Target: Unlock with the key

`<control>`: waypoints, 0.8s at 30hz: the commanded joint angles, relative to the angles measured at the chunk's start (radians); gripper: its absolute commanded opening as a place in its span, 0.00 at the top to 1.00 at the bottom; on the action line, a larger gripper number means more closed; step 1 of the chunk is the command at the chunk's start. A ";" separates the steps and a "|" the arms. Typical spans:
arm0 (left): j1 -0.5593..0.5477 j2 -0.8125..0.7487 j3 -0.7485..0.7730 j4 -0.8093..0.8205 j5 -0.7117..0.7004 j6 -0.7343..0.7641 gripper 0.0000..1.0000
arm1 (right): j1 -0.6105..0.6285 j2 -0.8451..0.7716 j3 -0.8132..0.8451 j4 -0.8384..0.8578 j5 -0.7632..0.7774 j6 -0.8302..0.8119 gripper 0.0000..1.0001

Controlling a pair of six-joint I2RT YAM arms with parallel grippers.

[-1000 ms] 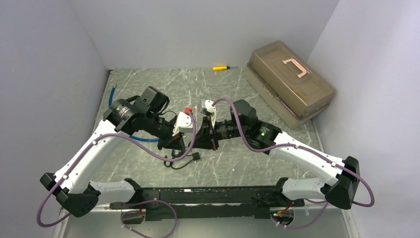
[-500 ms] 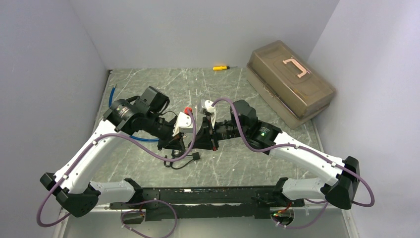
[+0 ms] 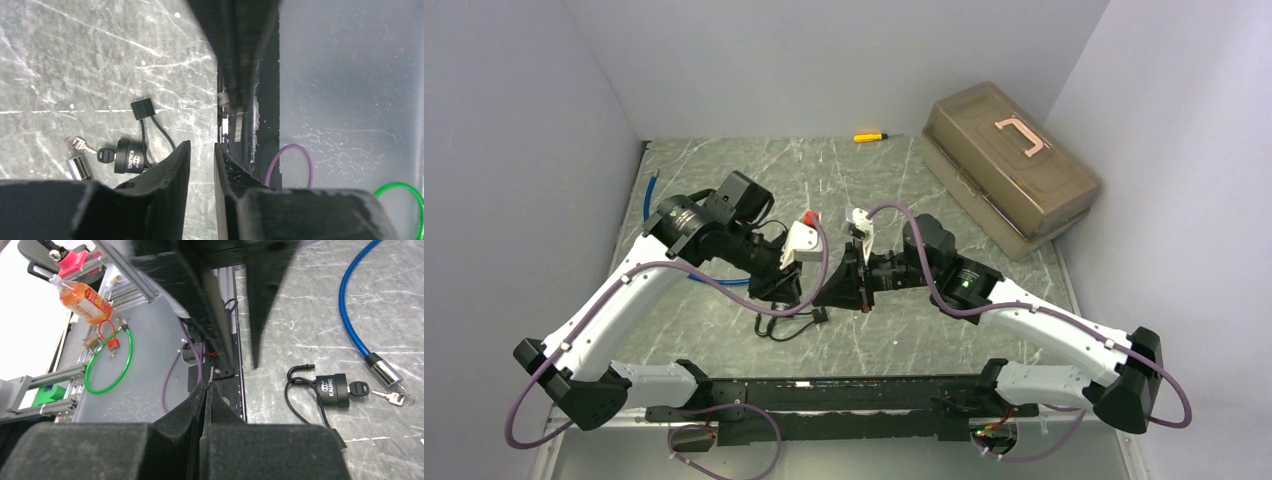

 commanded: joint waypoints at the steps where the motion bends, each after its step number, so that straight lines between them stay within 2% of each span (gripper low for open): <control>1: 0.004 0.018 0.052 0.052 -0.033 -0.013 0.70 | 0.014 -0.071 -0.015 0.043 0.010 0.036 1.00; 4: 0.004 0.027 0.060 0.059 -0.027 -0.020 0.66 | 0.014 -0.104 -0.041 0.062 0.041 0.050 1.00; 5: 0.004 0.031 0.060 0.060 -0.030 -0.023 0.61 | 0.015 -0.114 -0.050 0.073 0.051 0.055 1.00; 6: 0.004 0.035 0.060 0.063 -0.038 -0.029 0.47 | 0.014 -0.123 -0.057 0.081 0.061 0.058 1.00; 8: 0.004 0.028 0.052 0.075 -0.068 -0.027 0.07 | 0.013 -0.138 -0.067 0.076 0.083 0.053 1.00; 9: 0.005 0.020 0.045 0.085 -0.090 -0.018 0.01 | 0.014 -0.145 -0.067 0.061 0.094 0.046 1.00; 13: 0.012 -0.068 -0.057 0.197 -0.200 0.040 0.01 | 0.013 -0.183 -0.079 -0.039 0.157 0.027 1.00; 15: 0.015 -0.108 -0.106 0.207 -0.261 0.123 0.01 | 0.012 -0.201 -0.086 -0.088 0.185 0.019 1.00; 16: 0.016 -0.113 -0.127 0.217 -0.307 0.131 0.03 | 0.011 -0.210 -0.090 -0.107 0.196 0.014 1.00; 18: 0.040 -0.097 -0.172 0.185 -0.298 0.191 0.21 | 0.012 -0.230 -0.106 -0.129 0.220 0.007 1.00; 20: 0.077 -0.064 -0.241 0.172 -0.214 0.242 0.24 | 0.008 -0.257 -0.126 -0.131 0.244 0.008 1.00; 21: 0.081 -0.042 -0.282 0.183 -0.190 0.263 0.21 | 0.005 -0.276 -0.133 -0.132 0.255 0.007 1.00; 22: 0.079 -0.021 -0.326 0.243 -0.177 0.245 0.05 | 0.004 -0.292 -0.138 -0.137 0.266 0.007 1.00; 24: 0.079 0.021 -0.419 0.370 -0.174 0.193 0.01 | -0.001 -0.322 -0.148 -0.151 0.284 0.008 1.00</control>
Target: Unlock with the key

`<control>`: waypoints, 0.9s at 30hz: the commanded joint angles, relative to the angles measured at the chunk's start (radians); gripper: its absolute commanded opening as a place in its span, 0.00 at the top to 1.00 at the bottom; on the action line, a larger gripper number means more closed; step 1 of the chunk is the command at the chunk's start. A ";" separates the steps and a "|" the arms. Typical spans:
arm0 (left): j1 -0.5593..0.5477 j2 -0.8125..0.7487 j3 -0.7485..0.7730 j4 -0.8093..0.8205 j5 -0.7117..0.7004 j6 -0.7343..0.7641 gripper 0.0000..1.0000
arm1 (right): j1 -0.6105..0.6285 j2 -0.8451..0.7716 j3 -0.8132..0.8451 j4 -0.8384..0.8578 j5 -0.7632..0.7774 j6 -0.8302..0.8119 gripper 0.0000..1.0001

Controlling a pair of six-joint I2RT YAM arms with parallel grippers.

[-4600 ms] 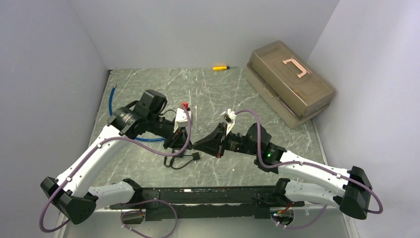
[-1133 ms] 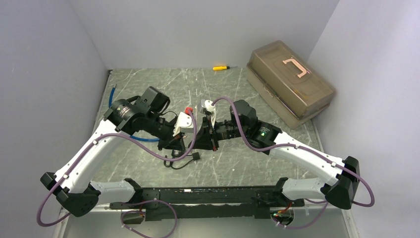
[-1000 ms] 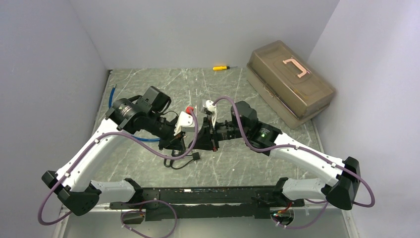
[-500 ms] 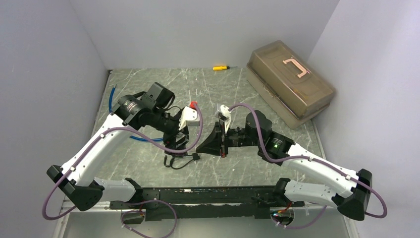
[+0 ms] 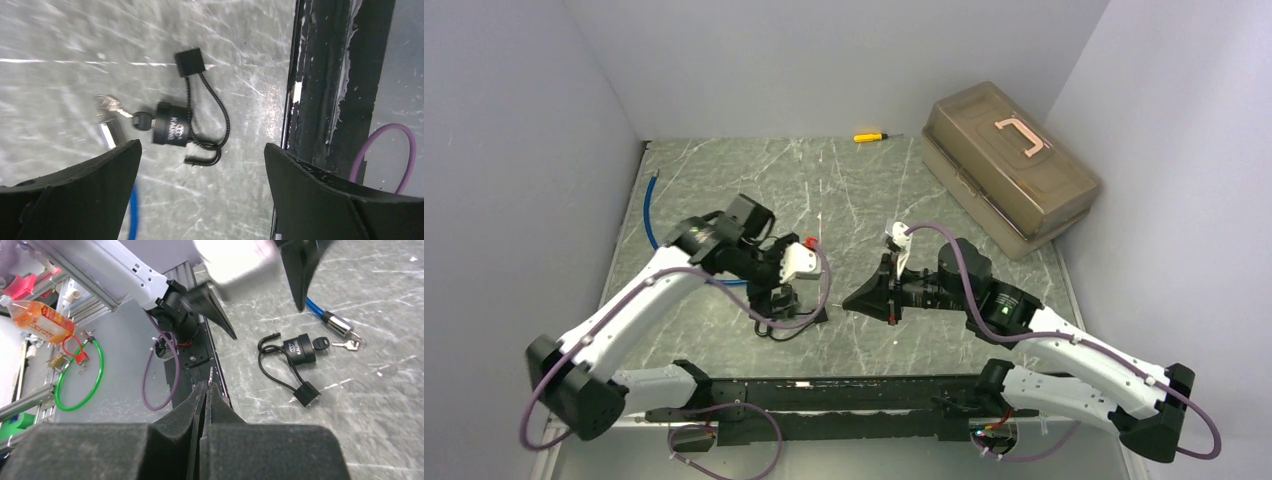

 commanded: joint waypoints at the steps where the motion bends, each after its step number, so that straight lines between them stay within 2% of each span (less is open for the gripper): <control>1: 0.007 0.103 -0.162 0.236 0.041 -0.008 0.01 | -0.013 -0.083 -0.013 -0.026 0.073 -0.013 1.00; 4: 0.004 0.139 -0.249 0.436 -0.007 -0.103 0.01 | -0.022 -0.124 -0.008 -0.063 0.098 -0.016 1.00; 8: -0.023 0.221 -0.263 0.579 -0.130 -0.252 0.01 | -0.030 -0.168 0.002 -0.095 0.134 -0.012 1.00; 11: -0.067 0.241 -0.302 0.670 -0.190 -0.298 0.01 | -0.032 -0.197 0.001 -0.101 0.159 -0.006 1.00; 16: -0.183 0.249 -0.372 0.754 -0.298 -0.324 0.01 | -0.034 -0.222 0.008 -0.110 0.191 -0.004 1.00; 22: -0.236 0.264 -0.434 0.825 -0.348 -0.375 0.01 | -0.035 -0.210 0.043 -0.125 0.198 -0.012 1.00; 27: -0.285 0.269 -0.475 0.890 -0.447 -0.365 0.01 | -0.035 -0.222 0.053 -0.116 0.209 -0.003 1.00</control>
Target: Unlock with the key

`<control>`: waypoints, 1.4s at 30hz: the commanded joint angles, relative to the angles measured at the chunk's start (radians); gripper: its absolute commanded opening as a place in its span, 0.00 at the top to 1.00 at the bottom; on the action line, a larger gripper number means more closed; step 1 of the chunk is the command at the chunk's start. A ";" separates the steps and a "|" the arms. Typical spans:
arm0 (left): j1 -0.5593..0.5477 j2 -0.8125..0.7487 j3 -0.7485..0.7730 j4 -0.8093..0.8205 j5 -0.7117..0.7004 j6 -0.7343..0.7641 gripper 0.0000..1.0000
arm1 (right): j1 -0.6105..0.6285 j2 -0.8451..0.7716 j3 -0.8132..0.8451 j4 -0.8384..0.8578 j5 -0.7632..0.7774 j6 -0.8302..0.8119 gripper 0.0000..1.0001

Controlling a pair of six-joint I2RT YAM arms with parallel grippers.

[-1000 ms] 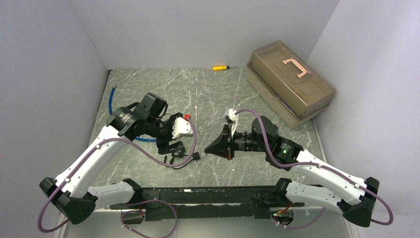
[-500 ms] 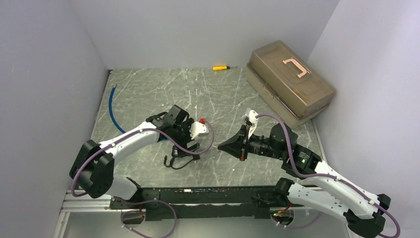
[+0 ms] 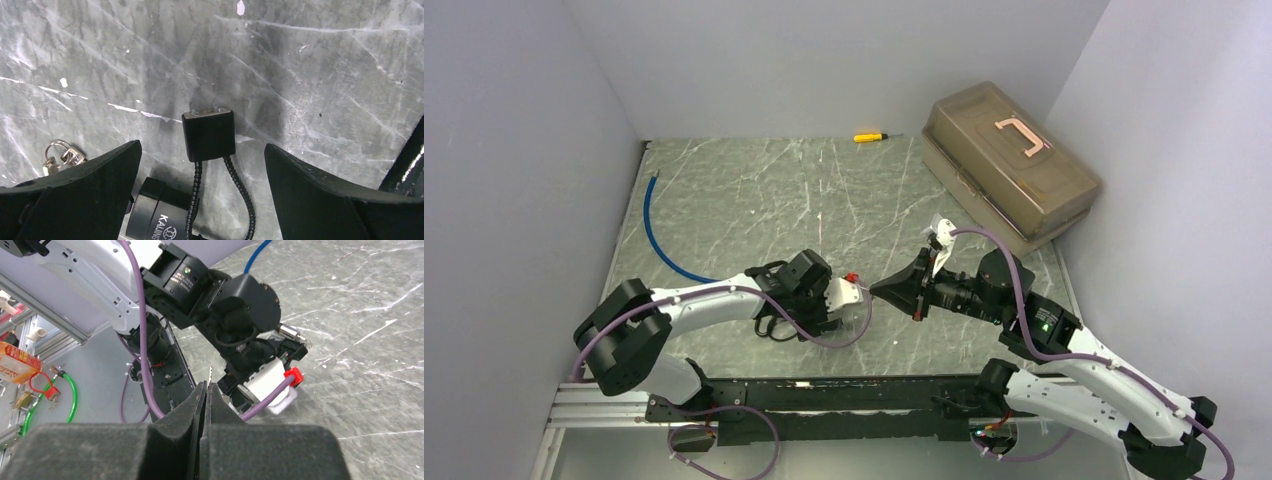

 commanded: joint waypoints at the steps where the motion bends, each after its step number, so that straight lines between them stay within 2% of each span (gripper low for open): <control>1: -0.030 -0.001 -0.021 0.109 -0.104 -0.015 0.02 | -0.003 -0.018 0.054 0.023 0.023 0.005 1.00; 6: -0.047 0.031 -0.013 0.106 -0.111 -0.011 0.07 | -0.003 -0.011 0.065 0.033 0.020 0.018 1.00; 11: -0.056 0.090 0.033 0.060 -0.117 -0.020 0.20 | -0.004 -0.009 0.085 0.030 0.022 0.018 1.00; 16: -0.068 0.171 0.087 -0.012 -0.134 -0.052 0.41 | -0.004 -0.010 0.094 0.017 0.024 0.018 1.00; 20: -0.079 0.149 0.064 -0.011 -0.133 -0.057 0.58 | -0.004 -0.006 0.104 0.010 0.021 0.014 1.00; 22: -0.084 0.126 0.052 -0.027 -0.137 -0.053 0.70 | -0.005 -0.002 0.114 0.006 0.023 0.011 1.00; 24: -0.084 0.101 0.059 -0.069 -0.139 -0.062 0.86 | -0.003 0.001 0.127 0.005 0.022 0.010 1.00; 27: -0.075 0.034 0.110 -0.172 -0.095 -0.066 1.00 | -0.004 0.014 0.163 -0.010 0.017 0.008 1.00; 36: -0.066 -0.360 0.247 -0.392 0.068 0.057 1.00 | -0.004 0.005 0.238 -0.002 -0.007 0.013 1.00; 42: -0.066 -0.595 0.319 -0.499 0.088 0.283 1.00 | -0.004 0.015 0.295 -0.014 -0.035 0.000 1.00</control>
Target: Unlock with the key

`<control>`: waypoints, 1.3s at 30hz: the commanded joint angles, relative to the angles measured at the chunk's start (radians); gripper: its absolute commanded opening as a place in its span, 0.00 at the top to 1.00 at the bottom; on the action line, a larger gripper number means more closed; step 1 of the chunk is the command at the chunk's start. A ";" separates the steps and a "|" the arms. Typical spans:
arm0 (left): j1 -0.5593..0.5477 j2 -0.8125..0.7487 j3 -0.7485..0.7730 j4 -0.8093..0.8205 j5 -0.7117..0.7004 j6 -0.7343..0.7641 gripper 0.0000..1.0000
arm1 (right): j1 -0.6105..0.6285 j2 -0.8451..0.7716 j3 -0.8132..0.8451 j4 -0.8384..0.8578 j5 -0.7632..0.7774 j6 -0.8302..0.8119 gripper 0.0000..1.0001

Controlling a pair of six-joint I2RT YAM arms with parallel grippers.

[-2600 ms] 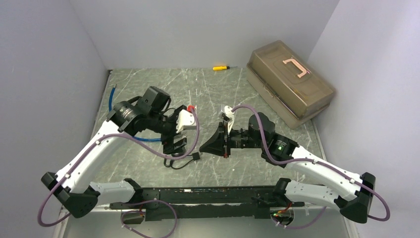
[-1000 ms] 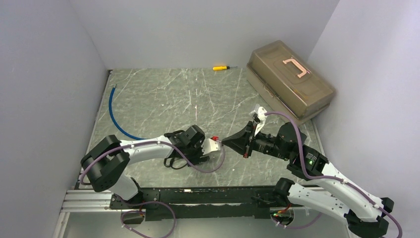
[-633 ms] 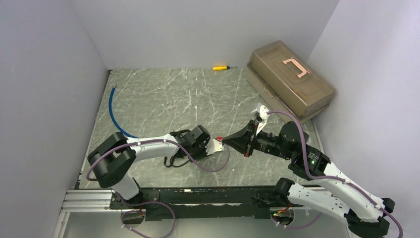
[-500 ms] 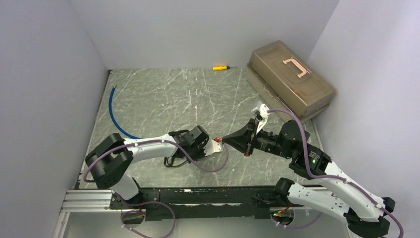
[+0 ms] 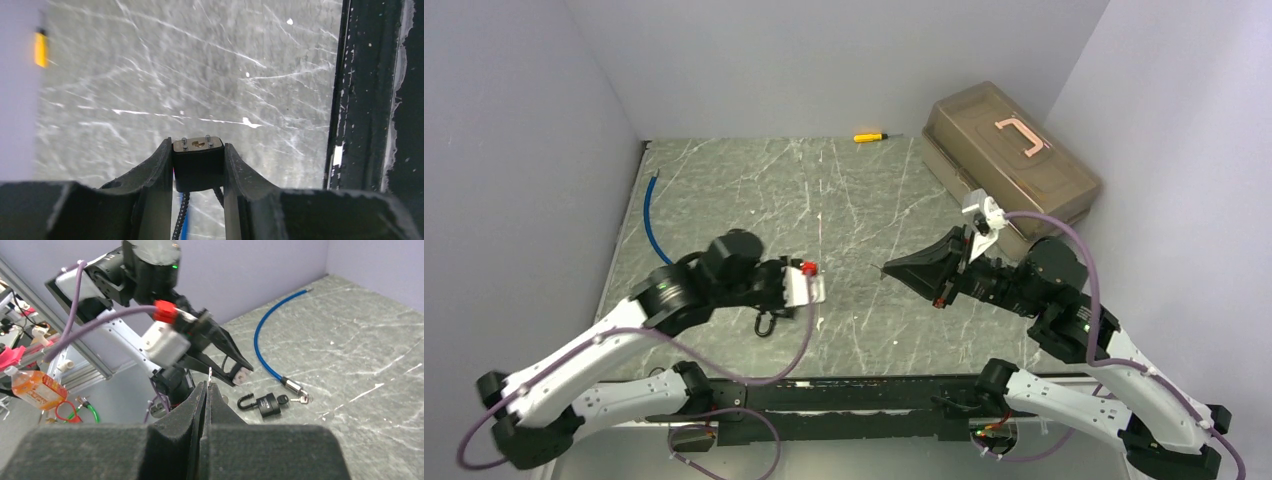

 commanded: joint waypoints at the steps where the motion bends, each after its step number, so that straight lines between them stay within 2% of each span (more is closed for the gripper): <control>1: -0.002 -0.158 0.047 -0.109 0.055 0.215 1.00 | -0.004 0.002 0.070 0.016 -0.034 -0.010 1.00; 6: -0.003 -0.328 0.075 -0.114 0.183 0.485 1.00 | -0.003 0.013 0.092 0.006 -0.049 -0.031 1.00; 9: -0.004 -0.348 0.119 -0.081 0.216 0.630 1.00 | -0.003 0.023 0.098 0.006 -0.063 -0.043 1.00; 14: -0.006 -0.314 0.229 -0.064 0.280 0.663 1.00 | -0.004 0.058 0.108 0.005 -0.088 -0.062 1.00; 21: -0.010 -0.297 0.309 -0.093 0.356 0.801 1.00 | -0.005 0.110 0.120 0.037 -0.132 -0.069 1.00; 28: -0.014 -0.317 0.286 -0.029 0.381 0.808 1.00 | -0.005 0.136 0.128 0.050 -0.159 -0.064 1.00; 34: -0.014 -0.315 0.262 -0.002 0.319 0.776 1.00 | -0.006 0.149 0.126 0.060 -0.167 -0.058 1.00; 39: -0.016 -0.229 0.263 -0.026 0.044 0.711 1.00 | -0.005 0.197 0.156 0.020 -0.134 -0.075 1.00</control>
